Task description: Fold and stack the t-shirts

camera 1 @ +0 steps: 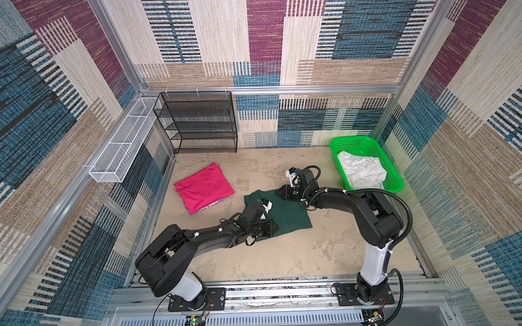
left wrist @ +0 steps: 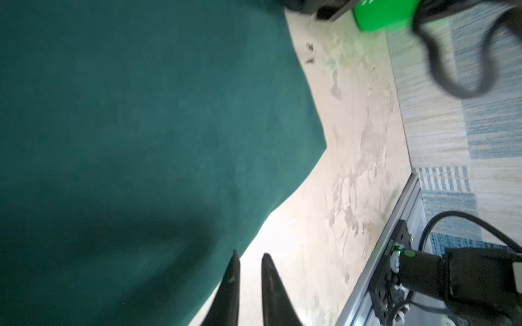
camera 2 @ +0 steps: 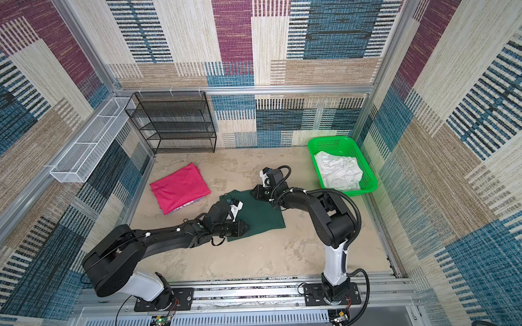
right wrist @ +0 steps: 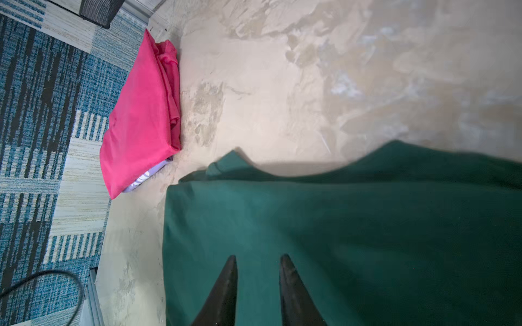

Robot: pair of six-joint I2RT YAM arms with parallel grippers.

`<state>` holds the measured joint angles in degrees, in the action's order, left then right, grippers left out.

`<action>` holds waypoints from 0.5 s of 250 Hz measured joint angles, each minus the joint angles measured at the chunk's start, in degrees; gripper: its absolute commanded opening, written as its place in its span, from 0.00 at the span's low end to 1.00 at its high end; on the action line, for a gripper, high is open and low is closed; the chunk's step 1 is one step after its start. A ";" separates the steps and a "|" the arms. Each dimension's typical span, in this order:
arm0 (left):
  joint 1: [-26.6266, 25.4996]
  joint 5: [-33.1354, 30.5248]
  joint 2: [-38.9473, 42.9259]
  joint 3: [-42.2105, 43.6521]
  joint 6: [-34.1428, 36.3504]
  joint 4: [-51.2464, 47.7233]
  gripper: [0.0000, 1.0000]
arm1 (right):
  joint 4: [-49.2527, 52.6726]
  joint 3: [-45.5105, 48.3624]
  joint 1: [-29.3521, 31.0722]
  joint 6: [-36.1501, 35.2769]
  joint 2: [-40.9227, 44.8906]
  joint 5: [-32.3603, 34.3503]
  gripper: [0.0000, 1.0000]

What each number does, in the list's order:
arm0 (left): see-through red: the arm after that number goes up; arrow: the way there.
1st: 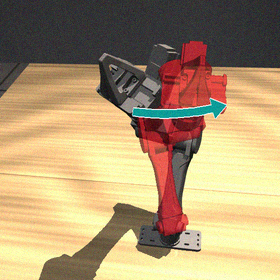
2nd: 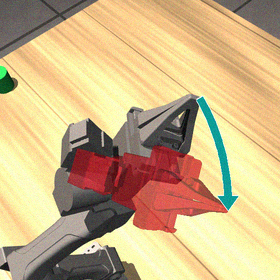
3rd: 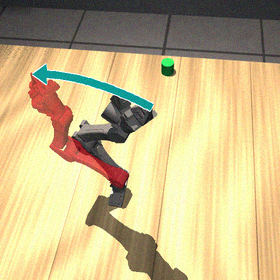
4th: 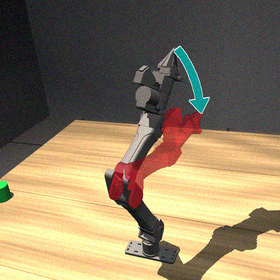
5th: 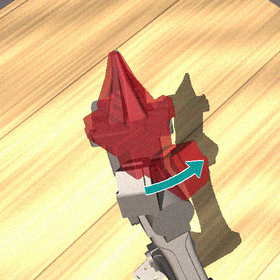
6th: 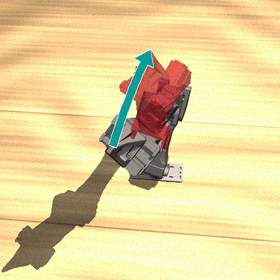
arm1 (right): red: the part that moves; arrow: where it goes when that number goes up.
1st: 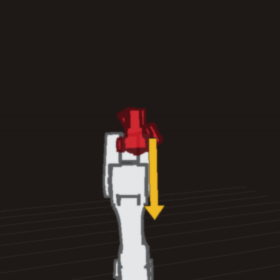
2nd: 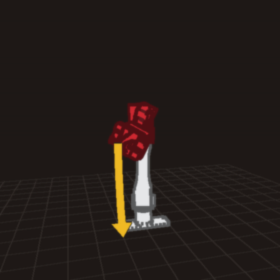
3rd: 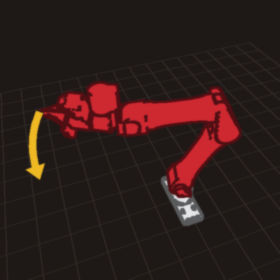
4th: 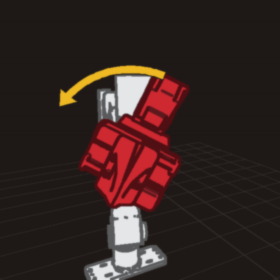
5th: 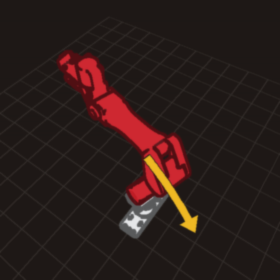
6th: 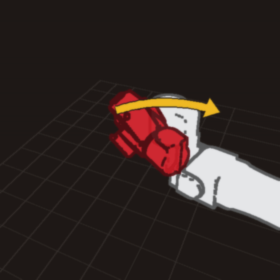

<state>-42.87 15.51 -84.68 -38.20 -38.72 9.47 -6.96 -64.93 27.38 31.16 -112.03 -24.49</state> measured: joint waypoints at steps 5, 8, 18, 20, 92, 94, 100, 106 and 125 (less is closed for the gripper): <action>0.33 -0.42 0.68 -0.28 0.02 -0.72 0.26 | -0.04 -0.72 -0.15 -0.17 -0.85 -0.13 0.28; 0.72 -0.79 1.25 -0.59 0.20 -1.42 0.27 | -0.09 -1.05 -0.24 -0.22 -1.33 -0.28 0.28; 2.01 -2.19 2.62 -1.51 0.39 -3.32 0.30 | -0.24 -1.99 -0.50 -0.42 -2.91 -0.81 0.28; 2.25 -2.38 2.84 -1.68 0.42 -3.65 0.31 | -0.26 -2.14 -0.57 -0.42 -3.23 -0.87 0.28; 17.00 -6.91 5.84 -5.40 3.85 -15.21 0.63 | -0.24 -1.75 -2.49 -2.78 -4.61 -3.34 0.29; 17.44 -6.75 5.66 -5.46 4.09 -15.52 0.62 | -0.09 -1.62 -2.49 -2.80 -4.33 -3.32 0.29; 18.23 -6.29 5.11 -5.60 4.48 -15.98 0.62 | 0.55 -1.16 -2.51 -3.04 -3.17 -3.17 0.29; 19.10 -5.68 4.37 -5.73 4.94 -16.48 0.62 | 1.07 -0.83 -2.60 -3.34 -1.88 -2.89 0.30; 21.57 -3.63 1.86 -6.19 6.60 -18.03 0.63 | 1.79 -0.11 -2.71 -4.37 2.43 -1.88 0.31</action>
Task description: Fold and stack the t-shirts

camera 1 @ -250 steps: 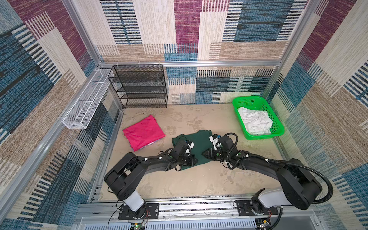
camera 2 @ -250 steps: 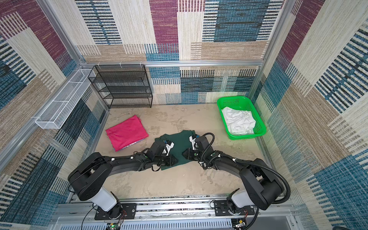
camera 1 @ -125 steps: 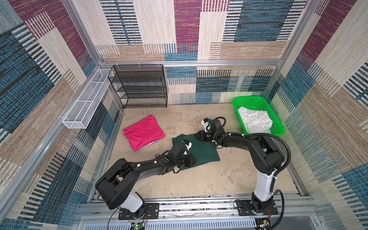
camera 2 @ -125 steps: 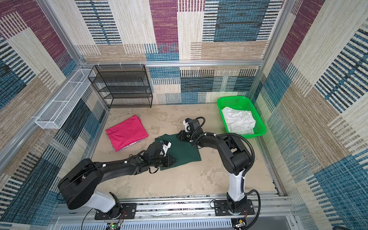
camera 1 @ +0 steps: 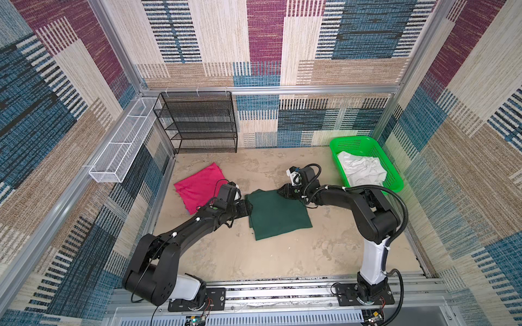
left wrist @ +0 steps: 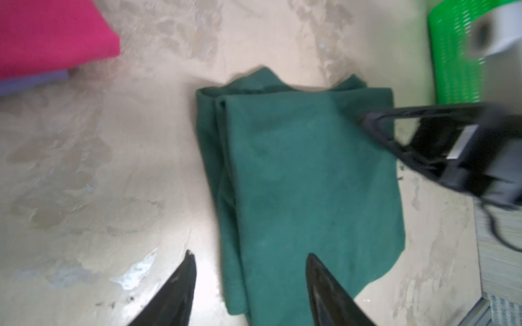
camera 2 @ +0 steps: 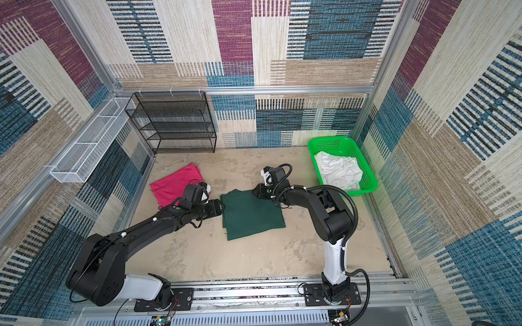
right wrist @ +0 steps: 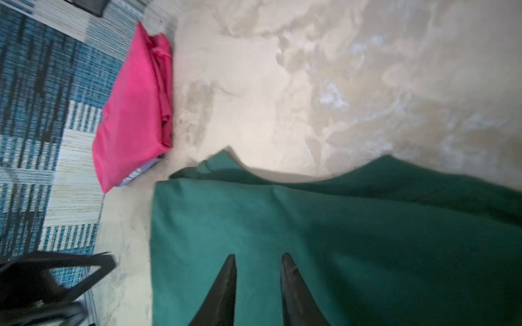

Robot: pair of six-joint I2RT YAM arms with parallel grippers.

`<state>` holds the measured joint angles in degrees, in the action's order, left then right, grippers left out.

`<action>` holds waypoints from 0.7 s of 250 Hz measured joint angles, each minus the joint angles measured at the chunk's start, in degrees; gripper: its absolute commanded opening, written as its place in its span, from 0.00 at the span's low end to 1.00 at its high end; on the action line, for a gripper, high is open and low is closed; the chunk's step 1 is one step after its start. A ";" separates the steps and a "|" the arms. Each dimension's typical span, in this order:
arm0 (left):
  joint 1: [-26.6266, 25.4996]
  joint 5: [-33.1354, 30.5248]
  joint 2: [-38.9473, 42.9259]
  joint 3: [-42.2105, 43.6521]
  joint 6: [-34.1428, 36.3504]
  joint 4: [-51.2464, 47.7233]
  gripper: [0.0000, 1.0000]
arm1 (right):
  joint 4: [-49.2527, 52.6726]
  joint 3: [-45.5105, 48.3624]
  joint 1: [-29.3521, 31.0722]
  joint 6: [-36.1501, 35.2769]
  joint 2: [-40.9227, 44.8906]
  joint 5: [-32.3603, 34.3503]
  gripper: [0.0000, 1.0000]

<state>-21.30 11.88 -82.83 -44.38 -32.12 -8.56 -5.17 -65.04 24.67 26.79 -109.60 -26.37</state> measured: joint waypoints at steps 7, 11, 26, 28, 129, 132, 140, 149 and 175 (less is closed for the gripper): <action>0.74 0.81 -0.87 -0.07 0.76 -0.31 0.64 | 0.31 0.17 -0.11 -0.11 1.44 0.11 0.31; 1.05 1.18 -1.25 -0.07 1.01 -0.35 0.64 | 0.48 0.26 -0.22 -0.37 2.27 0.46 0.31; 2.19 2.51 -2.78 -0.07 1.84 -0.31 0.65 | 1.29 1.09 -0.33 -1.25 4.76 1.77 0.31; 2.25 2.69 -2.93 -0.07 1.92 -0.28 0.65 | 1.40 1.25 -0.33 -1.31 5.01 1.90 0.31; 2.80 9.27 -8.55 0.57 1.81 3.43 0.66 | 5.07 17.73 -2.45 -1.51 13.11 5.09 0.31; 2.80 9.29 -8.59 0.59 1.81 3.52 0.66 | 5.05 17.94 -2.58 -1.51 13.11 5.18 0.31; 2.80 9.46 -8.76 0.70 1.73 3.91 0.66 | 5.03 18.34 -2.67 -1.51 13.03 5.22 0.31; 2.80 9.44 -8.92 0.76 1.57 4.44 0.66 | 4.85 18.62 -2.95 -1.51 12.70 5.38 0.31; 2.86 9.86 -9.75 0.79 1.11 6.25 0.65 | 3.87 18.69 -3.30 -1.51 10.88 5.27 0.30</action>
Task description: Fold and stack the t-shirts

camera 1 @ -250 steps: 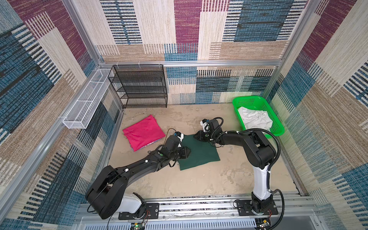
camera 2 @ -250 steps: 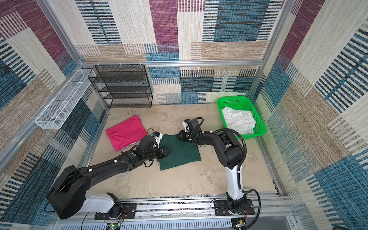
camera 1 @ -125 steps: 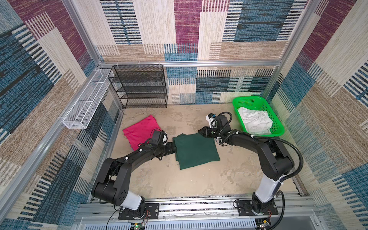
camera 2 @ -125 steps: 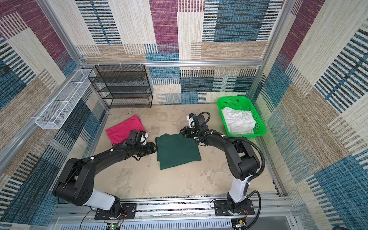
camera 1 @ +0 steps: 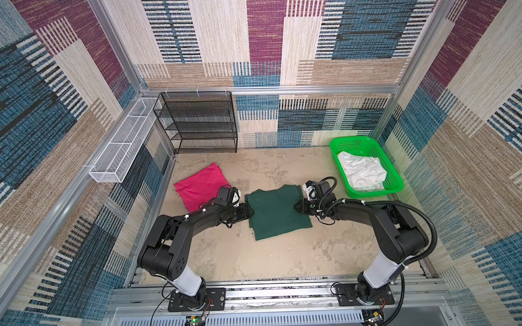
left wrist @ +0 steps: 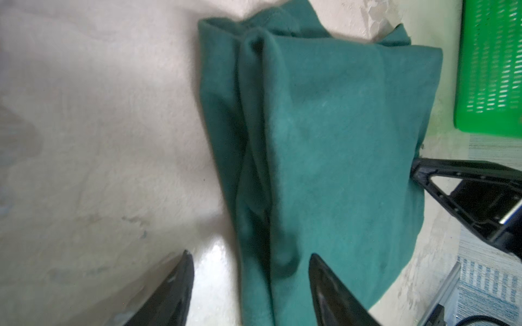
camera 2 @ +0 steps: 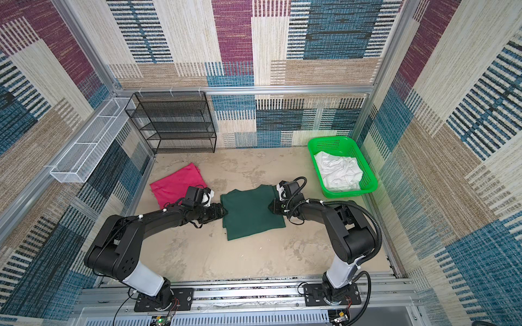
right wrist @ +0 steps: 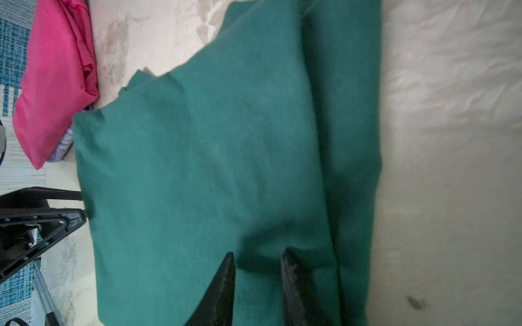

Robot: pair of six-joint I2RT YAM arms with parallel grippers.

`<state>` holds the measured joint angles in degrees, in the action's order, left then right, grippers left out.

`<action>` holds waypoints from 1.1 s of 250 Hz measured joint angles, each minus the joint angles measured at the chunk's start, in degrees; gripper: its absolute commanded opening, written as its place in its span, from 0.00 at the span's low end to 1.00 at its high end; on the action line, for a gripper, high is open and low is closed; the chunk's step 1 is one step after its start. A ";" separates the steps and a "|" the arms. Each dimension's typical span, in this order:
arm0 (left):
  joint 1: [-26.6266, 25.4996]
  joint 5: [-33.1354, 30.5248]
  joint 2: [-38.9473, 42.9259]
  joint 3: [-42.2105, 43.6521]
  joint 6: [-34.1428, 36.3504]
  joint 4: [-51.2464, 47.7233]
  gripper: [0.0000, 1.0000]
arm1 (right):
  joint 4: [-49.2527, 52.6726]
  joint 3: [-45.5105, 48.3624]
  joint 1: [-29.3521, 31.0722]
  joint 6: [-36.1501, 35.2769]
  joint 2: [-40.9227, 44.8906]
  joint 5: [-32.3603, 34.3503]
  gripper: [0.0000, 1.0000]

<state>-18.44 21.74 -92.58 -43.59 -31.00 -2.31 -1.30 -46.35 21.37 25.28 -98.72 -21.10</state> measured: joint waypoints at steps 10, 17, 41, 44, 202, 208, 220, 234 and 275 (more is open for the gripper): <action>0.02 0.61 -0.39 0.00 -0.22 0.72 0.65 | -0.74 0.00 -0.02 0.00 -0.39 -0.24 0.30; 0.07 1.16 -0.68 0.00 -0.44 1.33 0.65 | -1.22 0.04 -0.07 0.00 -0.59 -0.33 0.30; 0.07 2.05 -1.77 0.13 -1.20 4.00 0.62 | -2.89 0.83 -0.07 0.00 -0.63 -0.37 0.30; 0.07 2.36 -1.97 0.17 -1.49 4.48 0.62 | -3.04 0.94 -0.07 0.00 -0.59 -0.39 0.30; -0.48 4.28 -5.66 4.59 -16.96 19.04 0.29 | -4.94 2.93 -0.11 0.46 0.55 -1.05 0.30; -0.55 4.28 -5.86 4.48 -17.14 19.06 0.26 | -4.85 2.93 -0.11 0.48 0.59 -1.07 0.30; -0.66 4.28 -6.27 4.22 -17.68 19.04 0.20 | -4.79 2.97 -0.11 0.70 0.72 -1.20 0.30; -0.79 4.28 -6.75 3.52 -18.36 18.47 0.14 | -4.63 3.13 -0.11 0.90 0.94 -1.29 0.30; -0.87 4.04 -7.23 0.35 -18.18 13.14 0.00 | -4.11 4.09 -0.11 1.14 2.32 -1.44 0.37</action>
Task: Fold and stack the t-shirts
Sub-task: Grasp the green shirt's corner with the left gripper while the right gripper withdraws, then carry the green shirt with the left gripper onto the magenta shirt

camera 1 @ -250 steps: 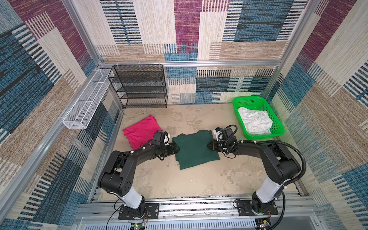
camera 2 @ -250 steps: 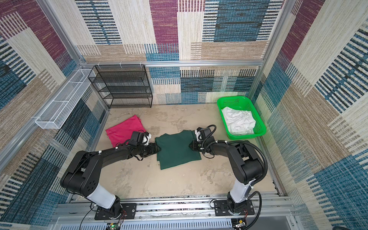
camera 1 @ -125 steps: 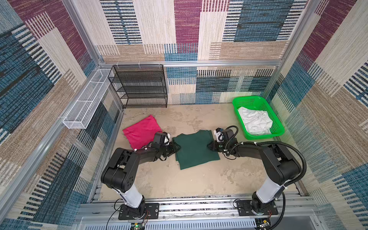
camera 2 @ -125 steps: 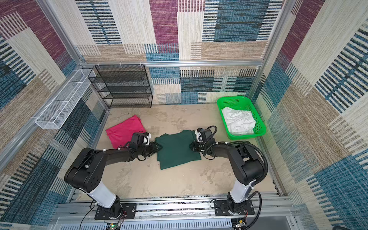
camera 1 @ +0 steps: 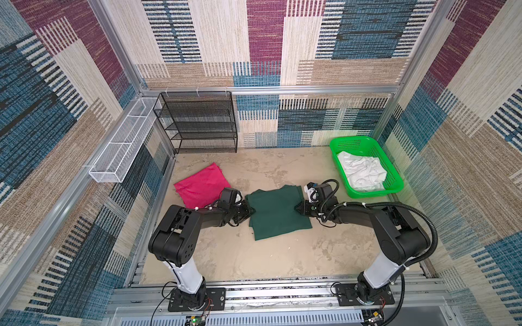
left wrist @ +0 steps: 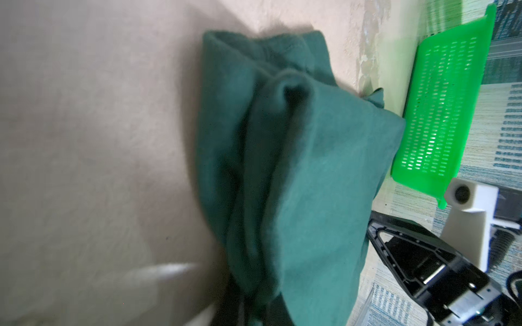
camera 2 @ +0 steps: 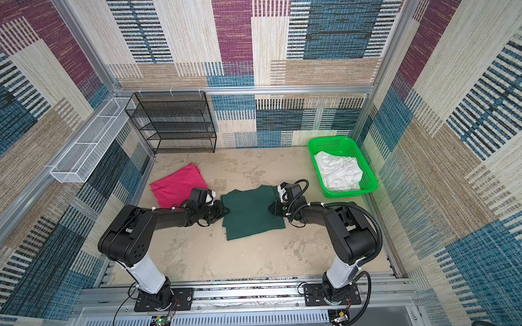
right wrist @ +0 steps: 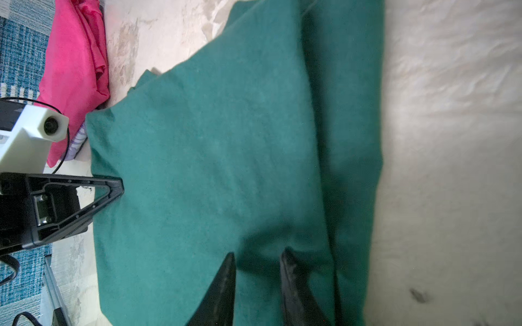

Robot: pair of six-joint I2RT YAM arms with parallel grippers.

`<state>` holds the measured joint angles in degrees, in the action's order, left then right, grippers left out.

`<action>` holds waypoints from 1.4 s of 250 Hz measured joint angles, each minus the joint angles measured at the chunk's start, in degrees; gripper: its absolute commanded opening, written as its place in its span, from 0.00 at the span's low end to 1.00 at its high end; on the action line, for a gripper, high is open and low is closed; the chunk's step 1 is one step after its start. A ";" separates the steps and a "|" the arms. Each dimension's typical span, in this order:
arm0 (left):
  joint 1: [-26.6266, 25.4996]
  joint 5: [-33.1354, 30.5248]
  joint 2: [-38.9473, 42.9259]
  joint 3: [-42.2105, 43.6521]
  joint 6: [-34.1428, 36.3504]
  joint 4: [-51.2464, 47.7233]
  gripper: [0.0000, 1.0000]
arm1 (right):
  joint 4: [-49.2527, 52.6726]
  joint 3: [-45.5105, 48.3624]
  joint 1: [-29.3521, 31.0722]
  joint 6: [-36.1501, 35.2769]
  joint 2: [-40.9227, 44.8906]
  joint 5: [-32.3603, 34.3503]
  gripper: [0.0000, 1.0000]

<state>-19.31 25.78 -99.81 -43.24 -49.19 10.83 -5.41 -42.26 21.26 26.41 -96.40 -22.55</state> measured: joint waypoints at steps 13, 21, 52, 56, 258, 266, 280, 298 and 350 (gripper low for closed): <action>0.00 -0.22 0.02 -1.62 0.85 -2.93 0.00 | 0.26 0.42 0.00 0.17 0.94 0.00 0.52; -0.02 -0.42 0.02 -2.75 1.51 -4.83 0.00 | 0.37 0.72 0.00 0.20 1.73 0.00 0.64; -0.04 -1.86 0.02 -8.11 4.50 -12.48 0.00 | -0.33 2.84 0.00 -0.09 6.49 -0.31 0.99; -0.02 -1.92 -0.02 -8.96 4.92 -13.57 0.00 | -0.57 3.19 0.00 -0.15 7.13 -0.39 0.99; 1.84 -14.53 -9.49 -46.77 22.43 -52.43 0.00 | -7.06 12.17 0.00 -0.72 19.91 -5.35 0.99; 2.08 -15.34 -9.86 -47.91 22.64 -53.20 0.00 | -6.97 12.17 0.00 -0.72 19.93 -5.35 0.99; 2.62 -15.74 -10.47 -49.66 23.26 -54.47 0.00 | -6.82 12.17 0.00 -0.72 19.93 -5.38 0.99; 3.43 -16.61 -11.28 -51.74 23.65 -55.93 0.00 | -6.75 12.17 0.00 -0.72 19.93 -5.40 0.99; 5.62 -17.99 -14.56 -58.82 23.67 -58.64 0.00 | -6.73 12.24 0.00 -0.70 19.93 -5.46 0.99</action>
<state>-13.69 7.79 -114.37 -102.06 -25.52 -47.81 -12.14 -30.02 21.26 25.71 -76.47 -28.01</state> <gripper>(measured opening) 0.092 0.989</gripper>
